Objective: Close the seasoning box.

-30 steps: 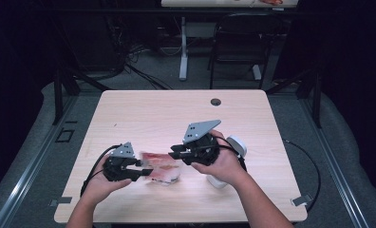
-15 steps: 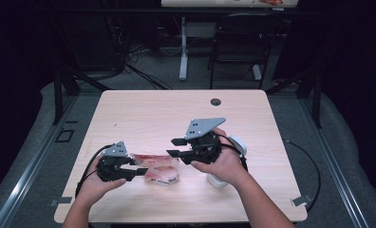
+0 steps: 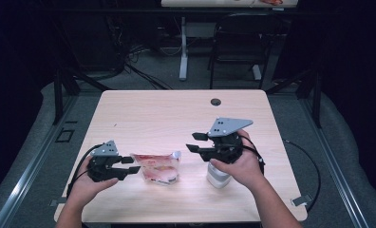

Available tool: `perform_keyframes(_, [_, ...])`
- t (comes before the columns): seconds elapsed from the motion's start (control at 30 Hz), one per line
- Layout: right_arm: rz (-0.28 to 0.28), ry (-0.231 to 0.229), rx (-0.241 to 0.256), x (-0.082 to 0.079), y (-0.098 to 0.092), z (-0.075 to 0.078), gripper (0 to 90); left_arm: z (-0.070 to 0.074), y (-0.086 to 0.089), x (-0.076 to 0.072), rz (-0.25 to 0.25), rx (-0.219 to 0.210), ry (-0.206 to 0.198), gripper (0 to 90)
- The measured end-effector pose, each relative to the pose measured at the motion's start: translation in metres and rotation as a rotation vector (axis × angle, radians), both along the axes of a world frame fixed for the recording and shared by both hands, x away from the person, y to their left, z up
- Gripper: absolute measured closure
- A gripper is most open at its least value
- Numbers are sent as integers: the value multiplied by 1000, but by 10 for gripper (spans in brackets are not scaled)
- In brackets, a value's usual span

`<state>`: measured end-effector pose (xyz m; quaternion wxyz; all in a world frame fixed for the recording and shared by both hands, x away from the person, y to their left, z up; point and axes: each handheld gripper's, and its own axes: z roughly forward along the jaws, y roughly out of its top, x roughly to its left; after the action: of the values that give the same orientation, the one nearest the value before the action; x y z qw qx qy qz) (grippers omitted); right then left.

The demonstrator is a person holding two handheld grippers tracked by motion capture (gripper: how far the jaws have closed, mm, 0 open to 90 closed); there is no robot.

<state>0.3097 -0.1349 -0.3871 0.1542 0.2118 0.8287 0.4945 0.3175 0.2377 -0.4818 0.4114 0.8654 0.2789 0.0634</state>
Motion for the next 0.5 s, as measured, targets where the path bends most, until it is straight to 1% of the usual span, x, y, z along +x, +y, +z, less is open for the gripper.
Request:
perform_keyframes(0.1, [-43,-9,27,0,-13,-5,577,2,3,-1,0,0,-5,550])
perform_keyframes(0.13, [-58,-12,24,0,-16,-7,562,3,3,-2,-3,3,-5,553])
perform_keyframes(0.2, [-68,2,15,0,-22,-10,554,3,5,-2,0,9,-5,555])
perform_keyframes(0.27, [-81,-2,7,-1,-27,-13,537,3,6,-2,5,14,-3,559])
perform_keyframes(0.3, [-86,0,10,-2,-30,-15,521,3,7,-2,5,16,-4,561])
perform_keyframes(0.37, [-103,7,19,-2,-36,-16,515,3,10,-2,14,8,-6,566])
perform_keyframes(0.43, [-132,3,27,-3,-43,-18,515,4,12,-2,20,8,-9,567])
perform_keyframes(0.47, [-140,4,34,-4,-45,-18,515,4,13,-2,24,7,-11,567])
perform_keyframes(0.5, [-151,12,54,-4,-50,-18,518,5,14,-2,24,7,-12,567])
